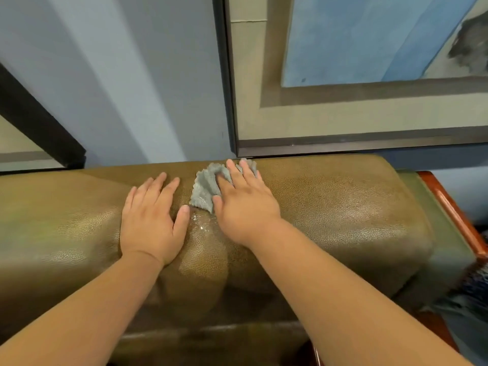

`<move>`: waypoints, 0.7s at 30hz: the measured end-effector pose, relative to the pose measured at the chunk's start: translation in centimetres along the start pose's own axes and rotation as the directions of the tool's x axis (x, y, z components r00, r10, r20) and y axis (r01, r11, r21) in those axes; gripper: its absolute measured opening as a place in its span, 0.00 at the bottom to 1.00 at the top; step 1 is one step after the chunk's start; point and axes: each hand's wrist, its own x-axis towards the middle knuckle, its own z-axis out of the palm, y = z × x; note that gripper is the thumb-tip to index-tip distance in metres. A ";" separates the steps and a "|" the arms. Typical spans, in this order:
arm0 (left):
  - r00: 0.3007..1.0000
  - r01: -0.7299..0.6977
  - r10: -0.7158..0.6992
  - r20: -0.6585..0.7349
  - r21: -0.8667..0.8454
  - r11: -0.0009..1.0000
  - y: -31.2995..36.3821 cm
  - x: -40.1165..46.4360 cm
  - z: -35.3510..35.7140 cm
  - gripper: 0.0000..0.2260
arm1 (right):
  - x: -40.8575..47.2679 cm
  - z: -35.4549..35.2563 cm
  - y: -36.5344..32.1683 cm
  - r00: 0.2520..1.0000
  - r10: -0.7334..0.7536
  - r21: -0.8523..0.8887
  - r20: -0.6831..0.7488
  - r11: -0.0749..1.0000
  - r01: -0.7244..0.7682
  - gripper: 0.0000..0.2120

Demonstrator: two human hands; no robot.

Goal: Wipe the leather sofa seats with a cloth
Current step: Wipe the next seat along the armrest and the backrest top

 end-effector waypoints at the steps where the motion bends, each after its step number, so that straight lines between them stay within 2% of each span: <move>1: 1.000 -0.002 0.002 -0.006 -0.002 1.000 0.0 0.0 0.0 0.29 | -0.3 0.0 2.2 0.999 0.044 -0.034 -0.018 0.998 -0.045 0.30; 3: 1.000 -0.007 0.007 -0.013 -0.012 1.000 0.0 0.0 0.0 0.30 | -1.7 -0.7 8.1 0.968 0.238 -0.090 -0.085 0.965 -0.245 0.33; 5: 1.000 0.000 0.000 -0.019 -0.006 1.000 0.0 -0.1 0.1 0.30 | -3.3 -1.8 13.1 0.874 0.472 -0.071 -0.115 0.874 -0.481 0.32; 7: 1.000 0.000 0.000 -0.021 0.004 1.000 0.0 0.0 0.2 0.30 | -3.3 -2.1 12.9 0.823 0.562 -0.045 -0.084 0.823 -0.567 0.31; 9: 1.000 -0.006 0.006 -0.011 0.004 1.000 0.0 -0.2 0.1 0.30 | -2.3 -1.5 8.4 0.890 0.447 -0.034 -0.087 0.892 -0.451 0.31; 11: 1.000 -0.011 0.011 -0.015 0.014 1.000 0.0 -0.1 0.1 0.30 | -2.4 -0.6 3.5 0.983 0.172 -0.040 -0.062 0.984 -0.175 0.31; 12: 1.000 -0.011 0.011 -0.012 0.015 1.000 0.0 -0.1 0.2 0.30 | -3.0 -0.1 2.4 0.998 0.060 -0.040 -0.035 0.997 -0.061 0.31; 13: 1.000 -0.008 0.008 -0.012 0.014 1.000 0.0 -0.1 0.1 0.30 | -3.8 -0.1 2.9 1.000 0.012 -0.051 -0.012 0.999 -0.012 0.30; 15: 1.000 -0.007 0.007 -0.023 0.004 1.000 0.0 -0.1 0.1 0.30 | -5.4 -0.8 7.5 0.995 0.093 -0.080 -0.036 0.992 -0.096 0.31; 18: 0.999 -0.013 0.012 -0.046 -0.015 1.000 0.2 -0.1 0.0 0.30 | -8.9 -2.0 16.5 0.930 0.352 -0.110 -0.109 0.925 -0.363 0.33; 20: 0.998 -0.002 0.000 -0.068 -0.033 0.999 0.1 0.0 0.2 0.29 | -9.9 -2.4 18.2 0.875 0.469 -0.091 -0.117 0.873 -0.480 0.33; 21: 0.998 0.000 -0.003 -0.067 -0.038 0.999 0.1 0.0 0.3 0.29 | -9.7 -2.2 16.8 0.860 0.494 -0.082 -0.132 0.859 -0.506 0.32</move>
